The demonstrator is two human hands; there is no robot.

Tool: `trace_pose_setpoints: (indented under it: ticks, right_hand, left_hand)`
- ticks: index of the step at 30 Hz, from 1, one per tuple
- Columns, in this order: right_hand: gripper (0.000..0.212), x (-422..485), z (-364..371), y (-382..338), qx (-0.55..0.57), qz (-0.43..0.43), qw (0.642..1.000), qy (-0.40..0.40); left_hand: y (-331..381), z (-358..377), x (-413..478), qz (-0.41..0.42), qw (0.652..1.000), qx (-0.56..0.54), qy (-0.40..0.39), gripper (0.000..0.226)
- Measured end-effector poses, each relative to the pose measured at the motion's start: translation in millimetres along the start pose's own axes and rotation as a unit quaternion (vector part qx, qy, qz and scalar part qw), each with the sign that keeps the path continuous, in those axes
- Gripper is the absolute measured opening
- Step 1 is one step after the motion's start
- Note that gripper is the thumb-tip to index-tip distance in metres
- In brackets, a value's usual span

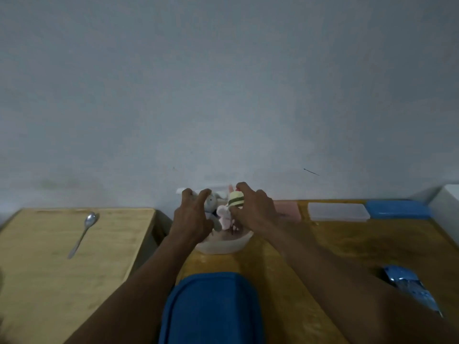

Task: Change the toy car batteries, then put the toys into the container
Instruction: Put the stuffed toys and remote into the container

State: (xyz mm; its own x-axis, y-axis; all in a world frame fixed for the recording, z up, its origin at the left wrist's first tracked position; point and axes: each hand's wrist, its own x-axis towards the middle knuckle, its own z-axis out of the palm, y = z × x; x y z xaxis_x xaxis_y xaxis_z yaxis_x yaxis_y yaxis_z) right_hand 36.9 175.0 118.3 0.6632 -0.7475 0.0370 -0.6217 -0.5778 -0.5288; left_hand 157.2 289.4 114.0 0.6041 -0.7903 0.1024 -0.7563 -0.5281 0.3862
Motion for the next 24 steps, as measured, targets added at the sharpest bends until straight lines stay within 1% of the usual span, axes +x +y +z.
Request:
trace_pose_setpoints:
  ticks: [2,6,11,14,17,20,24]
  right_hand:
    - [0.051,15.2,17.1,-7.2,-0.001,0.021,1.000,0.000]
    - [0.052,31.1,44.9,-8.2,-0.036,0.050,0.998,-0.029]
    - [0.058,42.4,78.6,2.0,-0.075,0.104,0.986,-0.107]
    - [0.056,52.4,97.6,5.3,-0.073,0.117,0.982,-0.129]
    - [0.054,57.8,105.6,10.9,-0.095,0.123,0.975,-0.162]
    - [0.052,64.4,109.3,17.6,-0.091,0.129,0.974,-0.165]
    - [0.057,67.5,110.7,14.9,-0.085,0.130,0.974,-0.162]
  left_hand:
    - [-13.2,5.2,16.6,0.005,1.000,-0.004,-0.026,0.075]
    - [-36.4,27.3,38.0,0.013,0.995,-0.022,-0.092,0.071]
    - [-51.8,55.3,57.1,0.018,0.987,-0.019,-0.157,0.067]
    - [-57.9,70.3,65.3,-0.002,0.984,-0.031,-0.177,0.067]
    - [-60.7,79.9,69.0,-0.011,0.981,-0.033,-0.189,0.071]
    - [-63.1,82.7,72.9,-0.005,0.980,-0.020,-0.197,0.075]
    - [-68.0,88.3,73.5,0.001,0.979,-0.030,-0.202,0.080]
